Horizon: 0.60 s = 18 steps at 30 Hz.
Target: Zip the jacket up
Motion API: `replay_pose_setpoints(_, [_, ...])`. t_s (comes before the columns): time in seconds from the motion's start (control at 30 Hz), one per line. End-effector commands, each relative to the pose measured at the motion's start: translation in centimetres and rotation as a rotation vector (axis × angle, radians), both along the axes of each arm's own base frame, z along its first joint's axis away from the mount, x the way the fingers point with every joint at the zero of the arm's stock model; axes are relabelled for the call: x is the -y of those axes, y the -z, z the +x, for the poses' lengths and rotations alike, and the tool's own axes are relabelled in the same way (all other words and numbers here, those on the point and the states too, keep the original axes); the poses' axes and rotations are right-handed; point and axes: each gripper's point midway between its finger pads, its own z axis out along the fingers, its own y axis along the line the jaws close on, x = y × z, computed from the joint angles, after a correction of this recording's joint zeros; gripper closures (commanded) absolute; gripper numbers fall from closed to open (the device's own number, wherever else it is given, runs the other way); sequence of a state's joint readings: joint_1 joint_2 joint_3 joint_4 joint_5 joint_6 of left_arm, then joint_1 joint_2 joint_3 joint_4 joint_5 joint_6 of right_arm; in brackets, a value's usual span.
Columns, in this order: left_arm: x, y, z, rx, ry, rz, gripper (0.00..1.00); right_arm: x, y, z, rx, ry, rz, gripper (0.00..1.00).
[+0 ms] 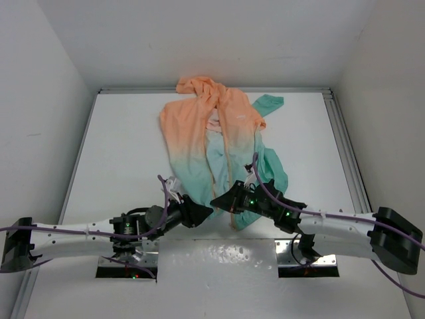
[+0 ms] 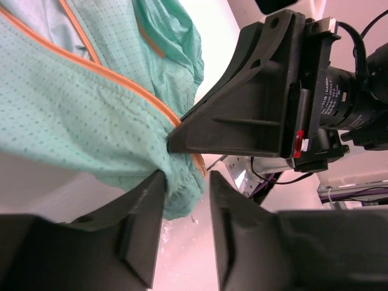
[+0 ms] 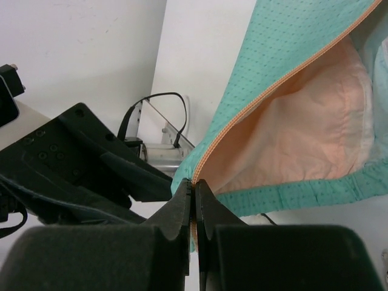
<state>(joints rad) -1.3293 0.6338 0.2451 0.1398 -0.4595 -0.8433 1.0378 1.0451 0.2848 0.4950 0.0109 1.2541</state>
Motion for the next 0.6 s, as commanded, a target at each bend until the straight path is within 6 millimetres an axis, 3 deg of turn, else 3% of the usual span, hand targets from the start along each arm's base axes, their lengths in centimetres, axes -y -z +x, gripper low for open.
replay_pose_setpoints(0.0, [0.7, -1.6, -0.2, 0.008, 0.010, -0.079, 0.64, -0.6, -2.0, -0.1, 0.031, -0.011, 0.088, 1.00])
replay_pose_setpoints(0.07, [0.8, -1.6, -0.2, 0.008, 0.012, -0.081, 0.59, -0.5, -2.6, -0.1, 0.039, -0.002, 0.122, 1.00])
replay_pose_setpoints(0.23, [0.8, -0.8, -0.1, -0.014, 0.000, -0.079, 0.60, -0.1, -2.6, 0.0, 0.043, 0.013, 0.145, 1.00])
replay_pose_setpoints(0.57, [1.5, -1.4, -0.1, -0.004, 0.013, -0.110, 0.63, 0.0, -3.4, -0.2, 0.042, 0.016, 0.213, 1.00])
